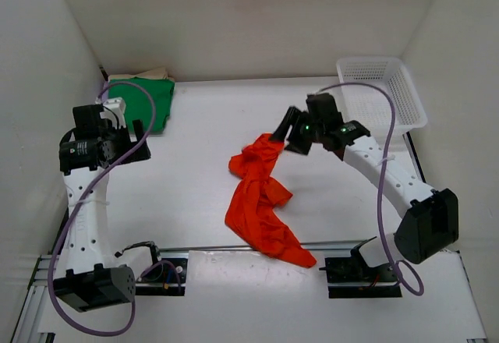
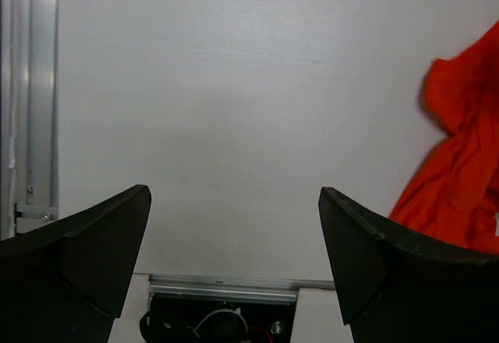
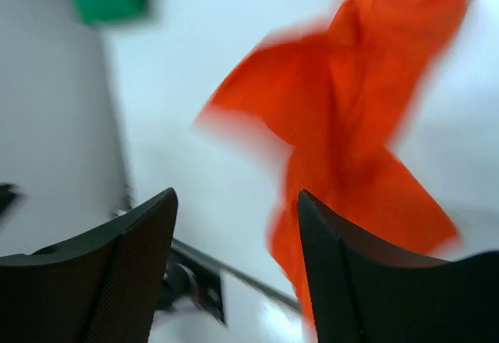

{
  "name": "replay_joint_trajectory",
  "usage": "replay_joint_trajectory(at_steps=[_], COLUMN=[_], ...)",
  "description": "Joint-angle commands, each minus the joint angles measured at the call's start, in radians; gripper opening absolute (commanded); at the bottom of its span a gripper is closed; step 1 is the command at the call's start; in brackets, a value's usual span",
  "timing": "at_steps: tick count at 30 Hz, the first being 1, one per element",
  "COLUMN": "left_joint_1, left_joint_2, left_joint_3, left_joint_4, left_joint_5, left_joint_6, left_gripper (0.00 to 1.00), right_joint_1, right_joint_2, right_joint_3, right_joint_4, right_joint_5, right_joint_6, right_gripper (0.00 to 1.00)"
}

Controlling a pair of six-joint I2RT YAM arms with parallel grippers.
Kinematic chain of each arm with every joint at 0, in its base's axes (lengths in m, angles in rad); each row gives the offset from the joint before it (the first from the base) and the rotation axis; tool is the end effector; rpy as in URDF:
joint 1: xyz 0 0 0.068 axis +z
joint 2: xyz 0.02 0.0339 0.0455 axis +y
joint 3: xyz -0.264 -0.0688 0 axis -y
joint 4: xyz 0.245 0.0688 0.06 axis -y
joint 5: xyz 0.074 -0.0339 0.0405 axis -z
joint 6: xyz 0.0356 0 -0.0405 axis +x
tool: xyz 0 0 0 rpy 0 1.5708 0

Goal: Fold and stack the t-shirts
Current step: Move the tshirt to the center of the board, then flatten out the tshirt

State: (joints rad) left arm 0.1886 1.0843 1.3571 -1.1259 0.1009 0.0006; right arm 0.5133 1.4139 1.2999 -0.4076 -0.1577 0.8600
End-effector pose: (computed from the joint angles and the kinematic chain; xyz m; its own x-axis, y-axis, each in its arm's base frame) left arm 0.1856 0.0318 0.3882 -0.7400 -0.1406 -0.6577 -0.1210 0.9898 -0.0755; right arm 0.2792 0.1638 0.3516 -0.7406 0.4417 -0.5064 -0.0649 0.7031 0.7081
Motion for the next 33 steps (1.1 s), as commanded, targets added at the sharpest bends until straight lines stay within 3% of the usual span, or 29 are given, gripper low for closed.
replay_joint_trajectory(at_steps=[1, 5, 8, 15, 18, 22, 27, 29, 30, 31, 32, 33], left_joint_1=[-0.009, -0.116, -0.216, -0.714, -0.804, -0.923, -0.997, -0.997, -0.986, -0.964, -0.948, -0.933], left_joint_2=[0.014, 0.087, 0.162, 0.496, 0.650, 0.772, 0.874, 0.898, 0.907, 0.907, 0.893, 0.876], left_joint_3=[-0.067, -0.118, -0.118, 0.141, 0.206, 0.129, 0.088, 0.056, 0.045, 0.025, 0.016, 0.007], left_joint_4=[-0.031, -0.053, -0.075, -0.112, -0.059, 0.104, 0.207, 0.233, 0.233, 0.233, 0.233, 0.233], left_joint_5=[0.071, 0.082, 0.120, 0.167, 0.274, 0.284, 0.146, 0.137, 0.137, 0.151, 0.151, 0.151], left_joint_6=[-0.001, -0.001, -0.001, -0.001, -0.001, -0.001, -0.001, -0.001, -0.001, -0.001, -0.001, -0.001], left_gripper=[1.00, 1.00, 1.00, 1.00, 1.00, 1.00, 1.00, 0.83, 0.61, 0.51, 0.38, 0.16], right_joint_1=[0.011, 0.011, 0.011, 0.002, 0.002, 0.031, 0.149, 0.191, 0.201, 0.202, 0.192, 0.192], right_joint_2=[-0.064, -0.092, -0.015, 0.167, 0.209, 0.261, 0.295, 0.304, 0.313, 0.313, 0.313, 0.288], right_joint_3=[-0.063, -0.148, -0.137, -0.172, -0.255, -0.327, -0.347, -0.347, -0.359, -0.373, -0.373, -0.392], right_joint_4=[-0.159, -0.195, -0.252, -0.223, -0.145, -0.059, -0.059, -0.059, -0.059, -0.059, -0.050, -0.050], right_joint_5=[0.010, 0.112, 0.139, 0.055, -0.022, -0.054, 0.124, 0.159, 0.170, 0.170, 0.170, 0.187], right_joint_6=[-0.078, -0.177, -0.268, -0.348, -0.303, -0.237, -0.141, -0.107, -0.083, -0.070, -0.049, -0.039], right_gripper=[0.69, 0.71, 0.71, 0.61, 0.64, 0.66, 0.64, 0.46, 0.38, 0.19, 0.11, 0.03])
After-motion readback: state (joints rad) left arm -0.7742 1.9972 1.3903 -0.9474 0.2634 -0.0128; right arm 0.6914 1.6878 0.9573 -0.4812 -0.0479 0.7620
